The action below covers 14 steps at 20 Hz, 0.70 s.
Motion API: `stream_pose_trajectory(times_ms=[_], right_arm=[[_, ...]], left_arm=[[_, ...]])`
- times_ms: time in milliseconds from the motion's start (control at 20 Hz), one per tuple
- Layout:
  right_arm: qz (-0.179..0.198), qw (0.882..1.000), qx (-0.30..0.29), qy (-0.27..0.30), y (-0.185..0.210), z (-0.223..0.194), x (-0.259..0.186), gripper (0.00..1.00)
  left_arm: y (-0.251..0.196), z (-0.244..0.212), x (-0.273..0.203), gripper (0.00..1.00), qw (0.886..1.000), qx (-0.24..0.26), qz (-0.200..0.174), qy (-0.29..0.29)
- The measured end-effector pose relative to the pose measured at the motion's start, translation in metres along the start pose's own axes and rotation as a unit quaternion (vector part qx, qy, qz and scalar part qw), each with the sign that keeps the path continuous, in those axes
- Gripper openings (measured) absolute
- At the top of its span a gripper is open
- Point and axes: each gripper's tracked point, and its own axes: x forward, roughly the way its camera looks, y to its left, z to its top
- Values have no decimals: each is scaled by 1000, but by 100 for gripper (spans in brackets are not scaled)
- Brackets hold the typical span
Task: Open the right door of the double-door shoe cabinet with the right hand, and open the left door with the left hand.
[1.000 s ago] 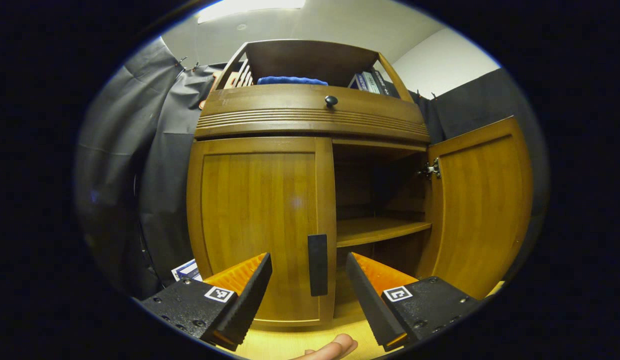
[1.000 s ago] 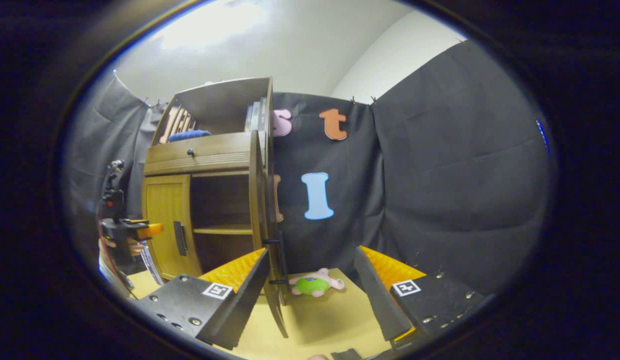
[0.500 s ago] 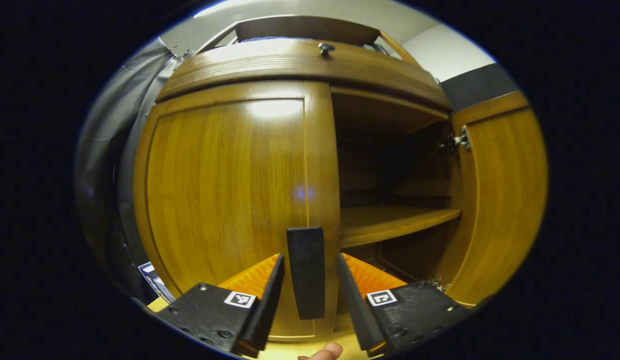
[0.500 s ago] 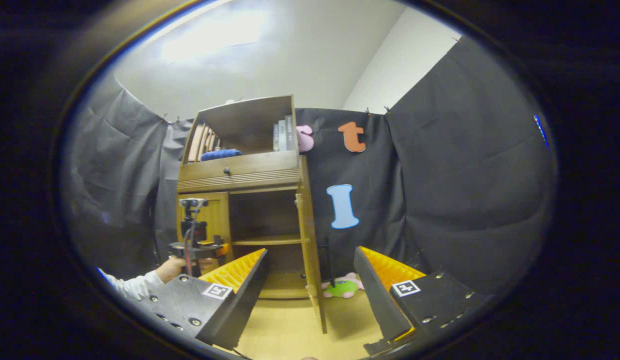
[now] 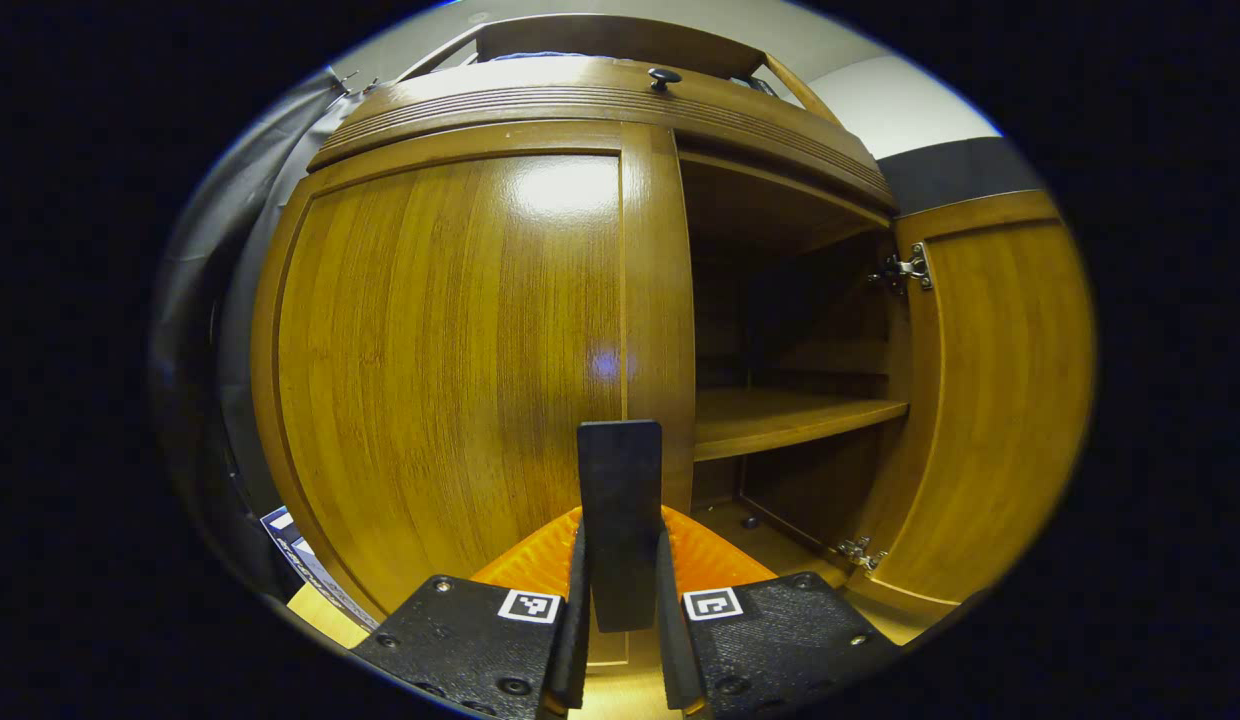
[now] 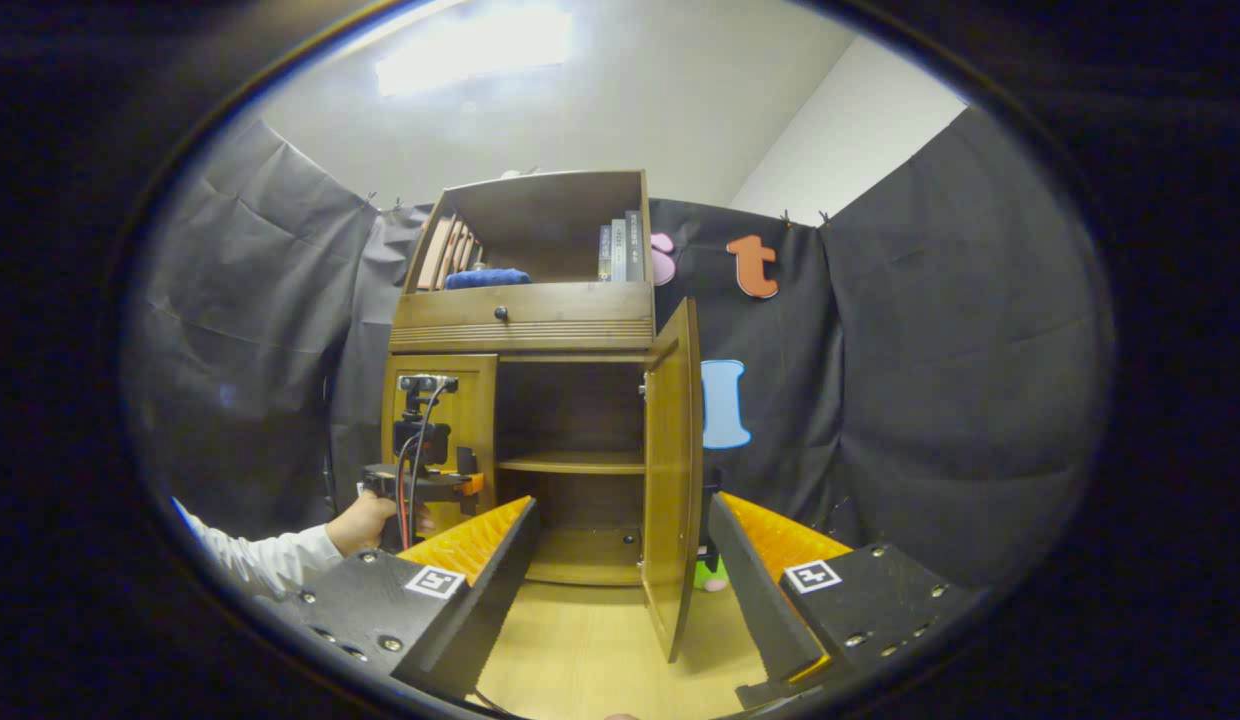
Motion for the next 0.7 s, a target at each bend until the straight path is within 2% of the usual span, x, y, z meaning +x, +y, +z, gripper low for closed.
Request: stream_pose_trajectory(times_ms=[250, 350, 700], right_arm=[[1, 1000, -4, 10, 8, -2, 2, 97], [-4, 1000, -6, 20, 8, -5, 3, 100], [-10, 999, -11, 29, 13, -3, 7, 97]], left_arm=[[-5, 7, -16, 31, 999, -8, -48, 7], [-1, 4, -40, 31, 999, -8, -52, 11], [9, 2, -89, 31, 997, -15, -67, 28]])
